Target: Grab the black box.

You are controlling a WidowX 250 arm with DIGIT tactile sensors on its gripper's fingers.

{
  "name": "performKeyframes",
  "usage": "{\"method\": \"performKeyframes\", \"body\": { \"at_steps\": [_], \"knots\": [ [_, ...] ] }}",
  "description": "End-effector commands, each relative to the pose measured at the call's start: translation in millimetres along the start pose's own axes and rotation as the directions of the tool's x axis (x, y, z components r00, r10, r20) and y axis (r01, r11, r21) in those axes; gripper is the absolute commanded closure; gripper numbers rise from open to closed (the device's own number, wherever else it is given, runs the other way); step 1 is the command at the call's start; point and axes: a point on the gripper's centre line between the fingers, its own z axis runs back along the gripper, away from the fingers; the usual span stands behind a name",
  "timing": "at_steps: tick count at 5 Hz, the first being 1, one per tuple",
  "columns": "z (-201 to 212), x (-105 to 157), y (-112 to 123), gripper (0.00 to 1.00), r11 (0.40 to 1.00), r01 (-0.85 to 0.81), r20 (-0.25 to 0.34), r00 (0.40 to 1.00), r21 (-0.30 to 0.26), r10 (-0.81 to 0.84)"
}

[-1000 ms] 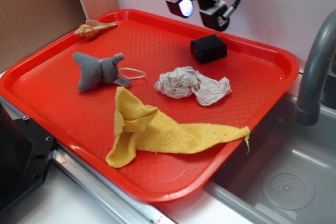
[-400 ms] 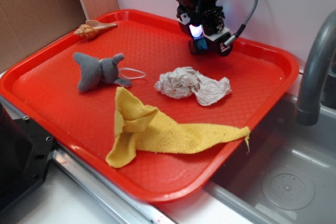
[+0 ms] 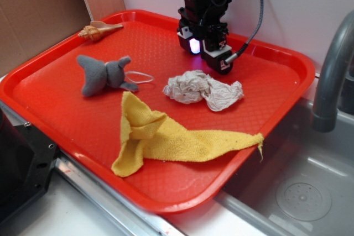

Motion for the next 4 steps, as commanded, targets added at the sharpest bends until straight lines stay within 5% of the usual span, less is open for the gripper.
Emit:
{"method": "performKeyframes", "body": {
  "at_steps": [1, 2, 3, 4],
  "knots": [
    [33, 14, 5, 1.0, 0.999, -0.045, 0.137, 0.99, 0.013, 0.042],
    [38, 18, 3, 1.0, 0.999, -0.04, 0.156, 0.987, 0.01, 0.038],
    [48, 16, -5, 0.0, 1.0, 0.009, 0.168, 0.986, -0.022, -0.005],
    [58, 16, -11, 0.0, 1.0, -0.001, 0.186, 0.983, -0.022, 0.005]
  ]
}}
